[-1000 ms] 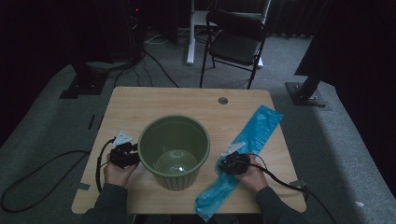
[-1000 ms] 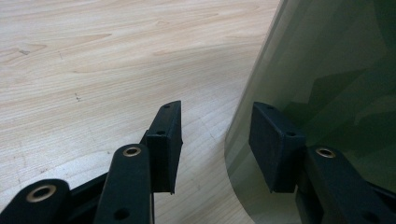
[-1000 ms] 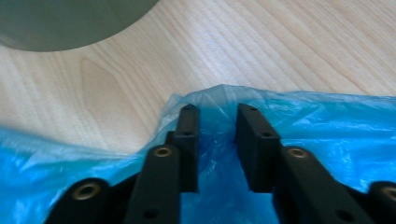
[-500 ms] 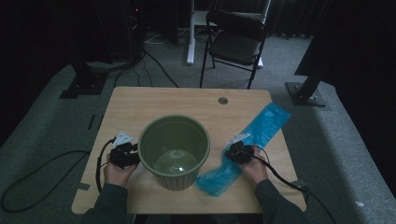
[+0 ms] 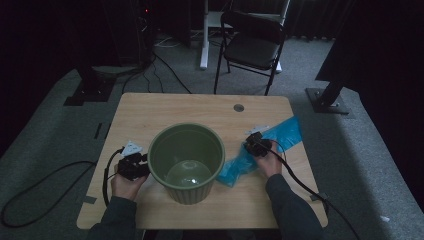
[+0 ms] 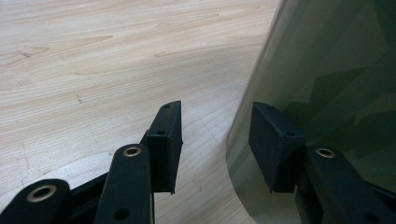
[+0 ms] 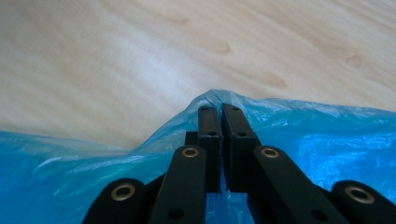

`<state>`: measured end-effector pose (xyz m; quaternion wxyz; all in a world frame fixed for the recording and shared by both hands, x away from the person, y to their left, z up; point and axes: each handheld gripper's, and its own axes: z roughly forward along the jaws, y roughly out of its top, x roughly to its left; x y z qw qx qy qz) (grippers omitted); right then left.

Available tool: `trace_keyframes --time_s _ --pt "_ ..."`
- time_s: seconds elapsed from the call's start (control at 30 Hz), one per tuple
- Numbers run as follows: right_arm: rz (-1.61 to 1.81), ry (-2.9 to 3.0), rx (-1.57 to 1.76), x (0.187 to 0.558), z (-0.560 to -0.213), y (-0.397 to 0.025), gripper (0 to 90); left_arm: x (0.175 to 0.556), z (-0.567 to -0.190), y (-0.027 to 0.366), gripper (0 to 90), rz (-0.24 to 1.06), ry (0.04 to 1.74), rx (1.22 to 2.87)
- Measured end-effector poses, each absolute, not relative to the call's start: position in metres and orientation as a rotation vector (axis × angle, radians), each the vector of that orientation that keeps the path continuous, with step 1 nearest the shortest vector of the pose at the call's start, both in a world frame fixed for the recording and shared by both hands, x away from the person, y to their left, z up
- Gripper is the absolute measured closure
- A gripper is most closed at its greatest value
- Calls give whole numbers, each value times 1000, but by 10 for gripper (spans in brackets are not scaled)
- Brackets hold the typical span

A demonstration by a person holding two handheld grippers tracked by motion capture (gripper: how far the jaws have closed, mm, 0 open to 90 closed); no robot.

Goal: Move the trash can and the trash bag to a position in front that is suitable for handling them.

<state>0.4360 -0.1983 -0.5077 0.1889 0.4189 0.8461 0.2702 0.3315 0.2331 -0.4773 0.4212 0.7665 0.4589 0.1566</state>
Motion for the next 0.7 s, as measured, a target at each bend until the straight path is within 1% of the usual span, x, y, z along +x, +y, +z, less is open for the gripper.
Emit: trace_keyframes --time_s 0.2,0.43,0.5,0.7 --pt "801 2349 1209 455 -504 -181 878 332 -477 233 549 393 1148 1921" --pt "850 2340 1226 462 -502 -164 879 331 -477 233 549 395 1146 1920" --pt "896 2346 1238 468 -503 -151 879 331 -477 233 549 395 1146 1921" --pt "995 2374 1230 473 -501 -131 880 331 -477 233 549 397 1145 1919"
